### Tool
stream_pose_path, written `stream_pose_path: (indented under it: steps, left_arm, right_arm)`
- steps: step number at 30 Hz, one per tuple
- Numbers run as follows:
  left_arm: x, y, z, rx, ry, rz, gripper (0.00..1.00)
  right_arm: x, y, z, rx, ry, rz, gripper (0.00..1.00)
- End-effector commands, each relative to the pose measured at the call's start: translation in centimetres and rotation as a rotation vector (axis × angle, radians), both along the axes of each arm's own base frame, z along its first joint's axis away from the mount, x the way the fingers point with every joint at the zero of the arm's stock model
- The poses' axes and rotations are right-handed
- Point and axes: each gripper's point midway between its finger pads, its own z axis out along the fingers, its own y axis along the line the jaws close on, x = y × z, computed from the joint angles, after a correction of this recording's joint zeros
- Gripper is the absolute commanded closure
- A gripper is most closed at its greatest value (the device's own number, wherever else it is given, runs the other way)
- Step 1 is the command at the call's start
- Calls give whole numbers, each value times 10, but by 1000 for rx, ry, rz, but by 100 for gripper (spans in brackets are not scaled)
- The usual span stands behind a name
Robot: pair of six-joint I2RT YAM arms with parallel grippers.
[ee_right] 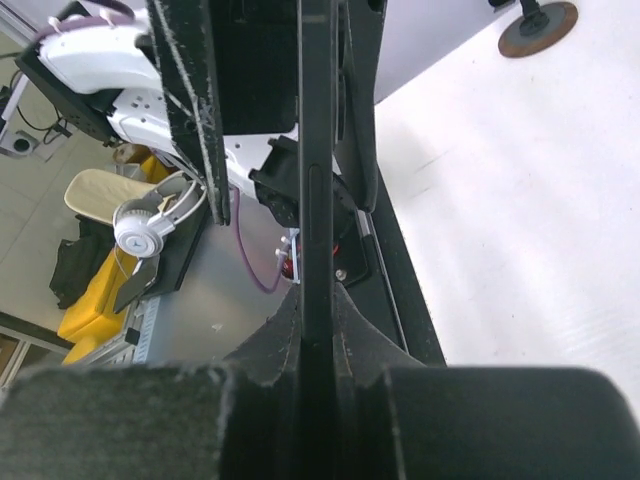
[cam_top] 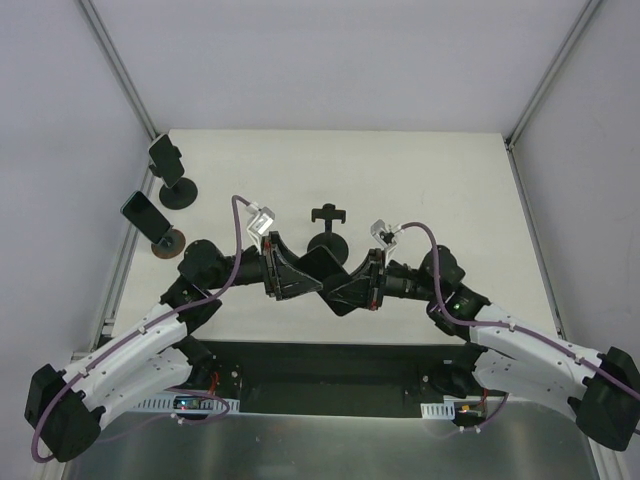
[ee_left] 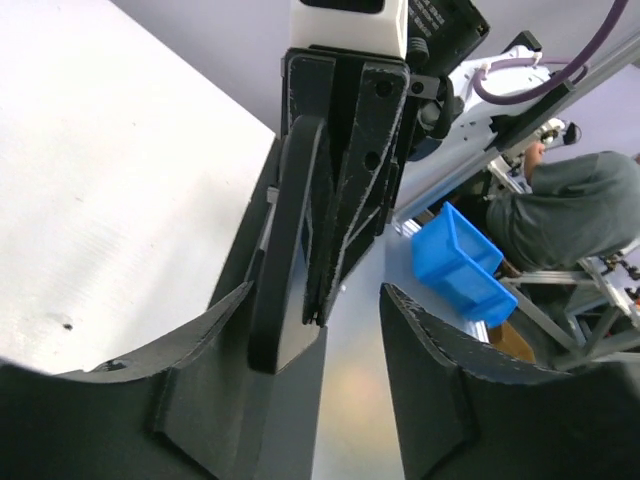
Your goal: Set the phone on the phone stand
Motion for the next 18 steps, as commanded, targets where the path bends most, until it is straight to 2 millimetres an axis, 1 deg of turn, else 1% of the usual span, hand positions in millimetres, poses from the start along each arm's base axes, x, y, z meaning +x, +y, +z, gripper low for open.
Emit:
stream_pose_path:
  steps: [1, 3, 4, 5, 6, 7, 8, 10, 13, 14, 16, 17, 18]
  left_arm:
    - [8, 4, 46, -204, -65, 67, 55]
    - [10, 4, 52, -238, -68, 73, 58]
    - [11, 3, 52, -251, -45, 74, 60]
    - [10, 5, 64, -300, -78, 71, 61]
    - [9, 6, 68, -324, -79, 67, 61]
    - [11, 4, 66, -333, -47, 59, 61]
    - [9, 6, 75, -368, -74, 52, 61]
    - [11, 4, 75, -378, -55, 46, 64]
    - [10, 2, 79, -395, -62, 25, 73]
    - [8, 2, 81, -398, -67, 16, 79]
    - [5, 1, 84, -396, -85, -7, 87]
    - [5, 1, 85, -394, -91, -10, 95]
    - [5, 1, 84, -388, -87, -10, 99]
  right_arm:
    - [2, 3, 56, 179, -108, -21, 99]
    - [2, 5, 56, 182, -104, -20, 99]
    - [1, 6, 56, 188, -108, -19, 99]
    - [2, 6, 55, 192, -109, -26, 99]
    - [2, 6, 55, 197, -106, -29, 99]
    - [0, 7, 58, 212, -111, -26, 99]
    - [0, 8, 53, 209, -105, -26, 99]
    - [-2, 8, 56, 231, -106, -27, 99]
    - [-2, 10, 56, 235, -103, -33, 99]
    - [0, 10, 56, 235, -100, -39, 99]
    - [0, 11, 57, 239, -102, -45, 99]
    - [0, 11, 57, 239, -101, -48, 99]
    - [1, 12, 54, 225, -92, -55, 99]
